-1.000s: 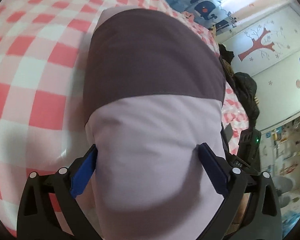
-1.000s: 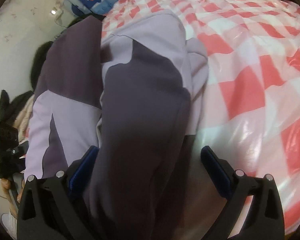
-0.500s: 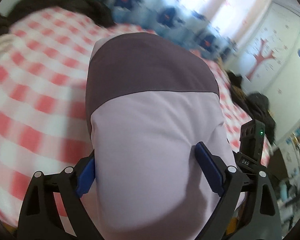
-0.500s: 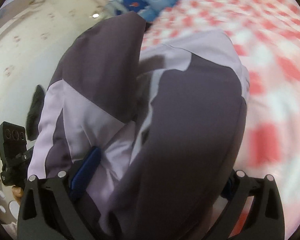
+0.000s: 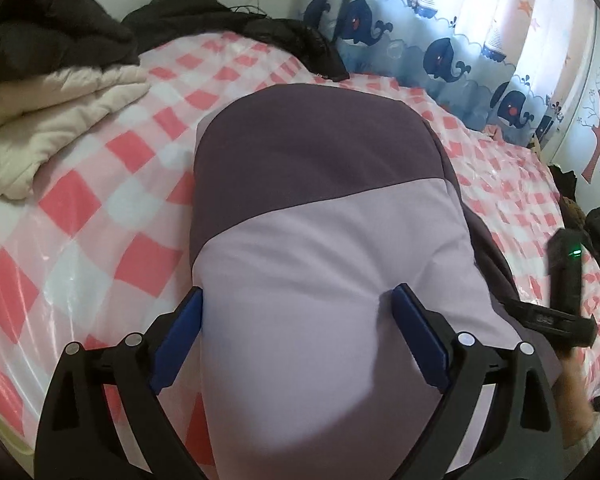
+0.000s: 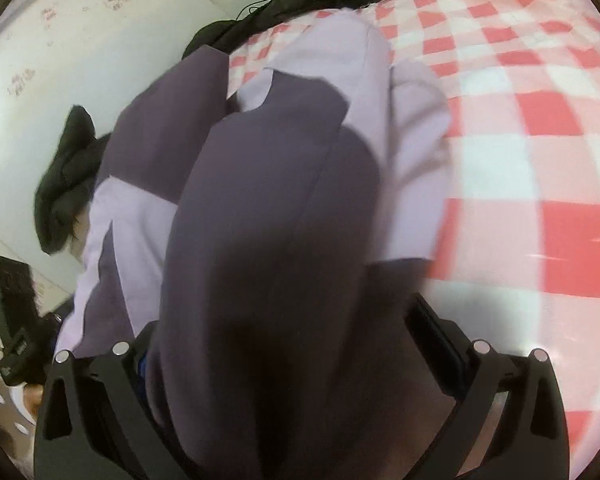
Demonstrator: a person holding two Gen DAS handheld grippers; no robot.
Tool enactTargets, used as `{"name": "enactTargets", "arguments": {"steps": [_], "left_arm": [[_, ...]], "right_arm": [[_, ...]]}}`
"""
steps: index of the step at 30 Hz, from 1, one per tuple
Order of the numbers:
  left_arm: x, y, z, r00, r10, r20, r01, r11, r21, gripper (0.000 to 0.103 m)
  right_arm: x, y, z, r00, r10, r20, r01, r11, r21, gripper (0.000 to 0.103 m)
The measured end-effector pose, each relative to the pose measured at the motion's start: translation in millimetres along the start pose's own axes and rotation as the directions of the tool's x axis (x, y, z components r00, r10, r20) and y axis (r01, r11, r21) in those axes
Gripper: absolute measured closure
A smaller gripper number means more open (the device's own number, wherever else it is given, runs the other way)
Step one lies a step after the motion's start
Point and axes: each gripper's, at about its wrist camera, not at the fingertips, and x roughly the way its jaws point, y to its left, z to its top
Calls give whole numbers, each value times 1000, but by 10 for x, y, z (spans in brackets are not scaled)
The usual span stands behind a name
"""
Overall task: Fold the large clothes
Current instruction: 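Release the jacket bundle and lift both grippers away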
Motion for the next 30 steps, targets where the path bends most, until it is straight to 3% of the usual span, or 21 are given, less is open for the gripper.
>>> {"name": "enactTargets", "arguments": {"steps": [3,4,7,9,10,11,12,13,14,15,16,17,18,21,24,27,30], "left_arm": [[2,-29,-9,999,27,20,-27,1000,7,14],[7,-58,-22,999,30,25,-30,1000,10,14],[-73,-99,-79,999,32,43,-32,999,12,14],[-80,-121,-106,998,36,52,-37,999,19,14],[-87,-127,-116,998,38,55,-39,999,22,14],[-89,-131,-117,998,39,58,-41,999,27,14],[-94,-132,-121,997,37,61,-39,999,32,14],[-97,-130,-128,998,30,59,-32,999,32,14],[-86,-133,-151,999,9,47,-11,999,40,11],[-72,-155,-172,999,2,34,-3,999,53,11],[-48,-200,-209,1000,-3,20,1,997,80,9],[-43,-270,-248,1000,0,26,-3,994,113,8],[-52,-315,-260,999,16,36,-20,991,130,8],[-51,-327,-240,999,20,25,-23,992,123,8],[-63,-255,-229,999,29,22,-31,996,84,8],[-123,-237,-224,999,51,18,-53,997,62,8],[-254,-281,-240,997,81,14,-82,995,62,8]], "right_arm": [[-341,213,58,984,-178,31,180,978,-101,5],[-517,396,116,964,-251,92,261,955,-138,5],[-929,863,307,929,-278,245,317,939,-133,5],[-1068,1158,487,918,-196,344,254,958,-132,5],[-1063,1255,590,922,-98,375,151,982,-115,5],[-1032,1304,615,922,-48,384,96,990,-106,5],[-894,1341,643,923,35,384,6,994,-105,5],[-751,1372,635,924,59,378,-17,993,-114,5],[-564,1394,575,928,25,373,22,992,-121,5],[-252,1300,524,941,-63,333,111,985,-128,5],[41,1167,426,954,-110,278,147,982,-117,5],[173,967,279,956,-97,276,123,990,-75,5],[157,752,169,944,-45,326,59,998,-33,5],[61,611,100,935,-21,354,24,1000,-2,5],[23,623,122,949,-5,314,4,1000,6,5],[-150,748,70,956,-79,281,82,997,1,5],[-364,953,-133,948,-212,238,229,972,-47,5]]}}
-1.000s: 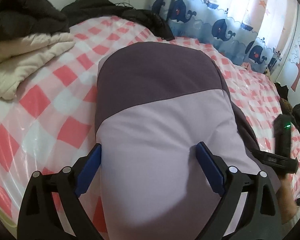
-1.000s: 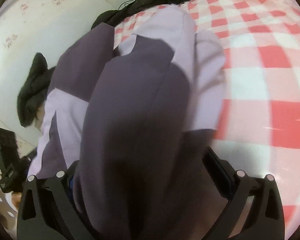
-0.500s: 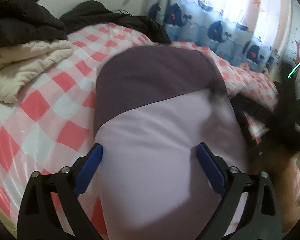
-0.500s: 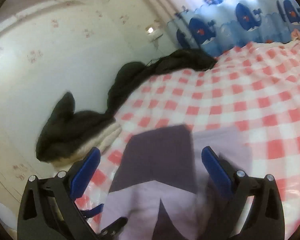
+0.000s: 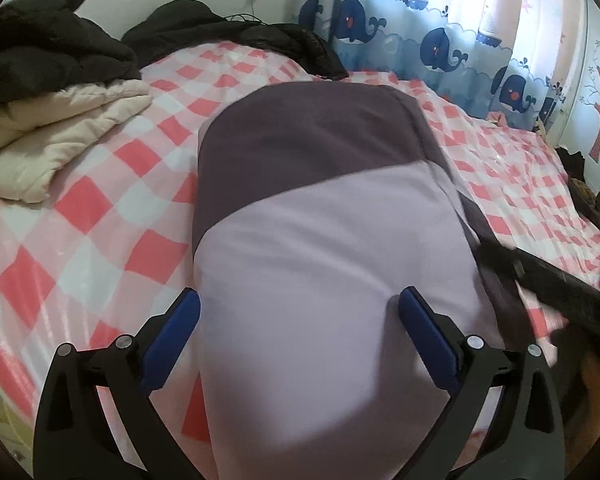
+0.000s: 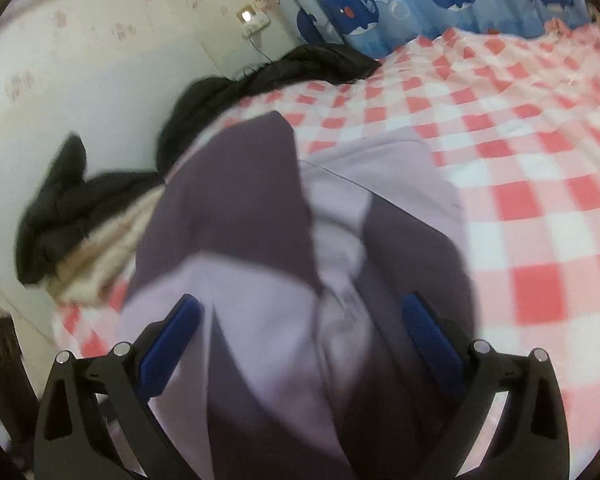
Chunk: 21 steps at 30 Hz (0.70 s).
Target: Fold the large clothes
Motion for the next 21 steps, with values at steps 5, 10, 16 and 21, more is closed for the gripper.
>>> {"name": "enactTargets", "arguments": {"steps": [5,10,16,21], "left_arm": [[-325,-90,-77,999,38,-32,-37,999,37,8],[-603,-92,-142,997,57,-45,-56,998,29,8],[-800,-2,-193,994,94,-51,-92,995,32,8],[-941,9,-228,994,102,-48,-100,994,37,8]], "right_arm": [[-503,332,-316,987,-158,-20,154,979,-136,5],[-794,622,-567,978,-201,-56,188,964,-186,5],[-909,774,-653,970,-227,-81,206,955,-213,5],[-1013,797,-587,963,-259,-70,239,946,-217,5]]}}
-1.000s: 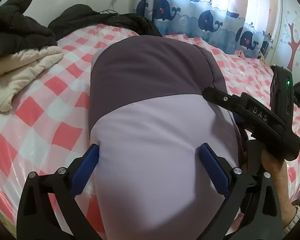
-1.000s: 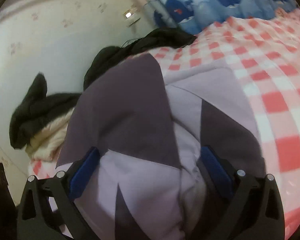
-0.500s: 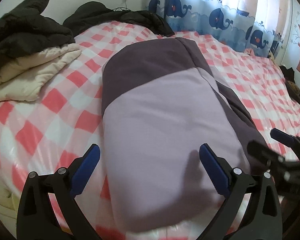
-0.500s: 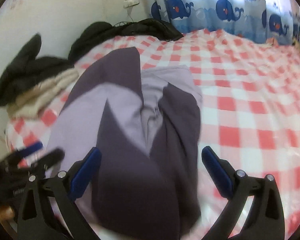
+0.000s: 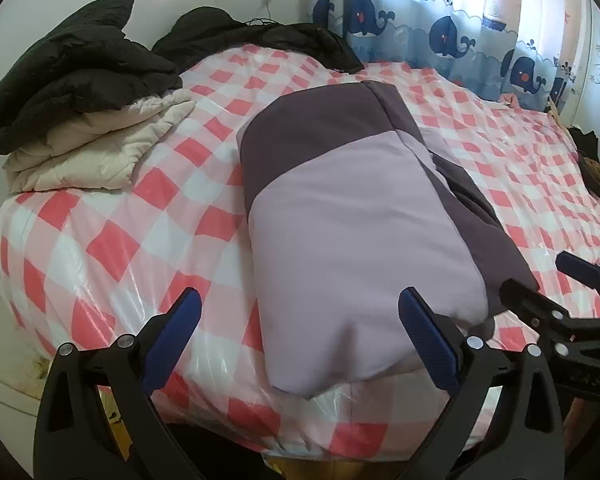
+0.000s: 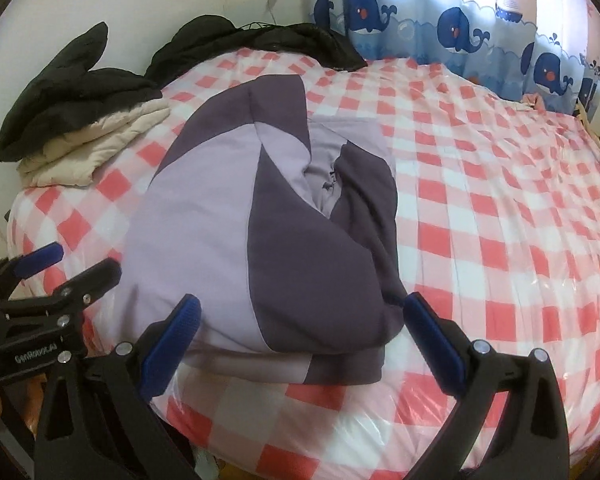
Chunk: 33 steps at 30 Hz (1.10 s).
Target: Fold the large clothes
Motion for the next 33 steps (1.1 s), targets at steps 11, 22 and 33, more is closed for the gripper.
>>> {"name": "enactTargets", "arguments": {"steps": [11,22,33], "left_arm": [[-89,28,-44,999,-38,-31,38,999,-16,8],[-178,61,-82,998,-30,-48,29,999,-19,8],[-195,133,-120,991,-91,-98,88,995,-38,8]], "right_arm": [[-6,27,-13,999,-11,-36,11,1000,-9,5],[-78,37,-37,999,-19,-48,18,1000,-2,5],[-129,57,-66,999,-20,-49,20,1000,-5,5]]}}
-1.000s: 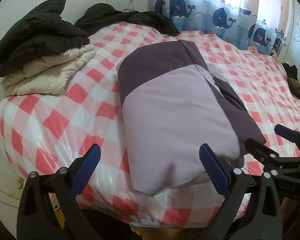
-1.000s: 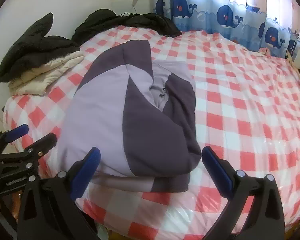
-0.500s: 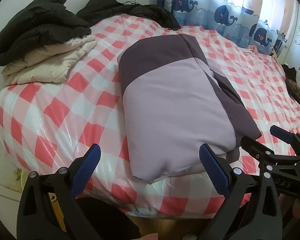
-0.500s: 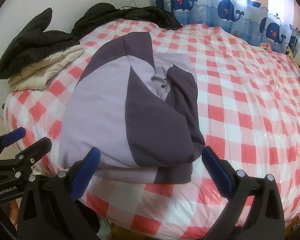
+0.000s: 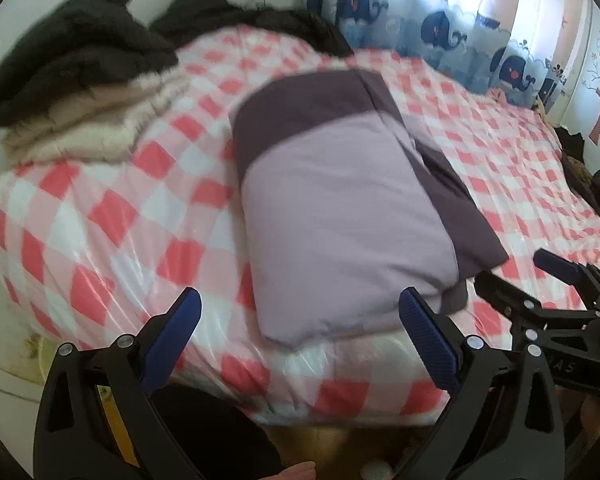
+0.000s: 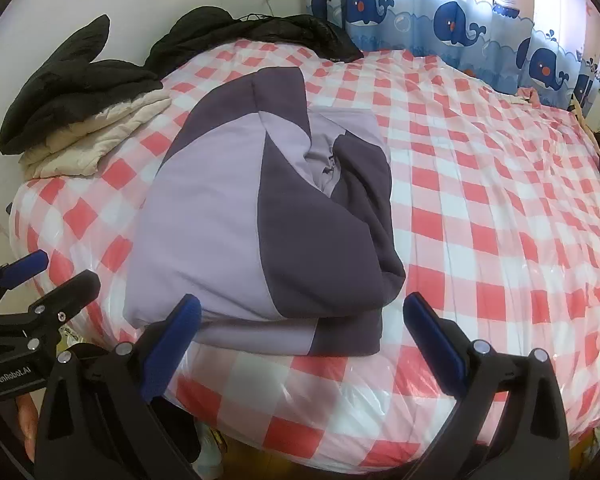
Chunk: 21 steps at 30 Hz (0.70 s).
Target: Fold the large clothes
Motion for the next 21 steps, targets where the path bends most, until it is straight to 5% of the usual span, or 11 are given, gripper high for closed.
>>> {"name": "enactTargets", "arguments": {"steps": [21], "left_arm": [[-84,-35,-83,997,79,13,-79,996,48,8]], "right_arm": [[-24,3,-123,1000,4,-27,-4,1000,0,5]]}}
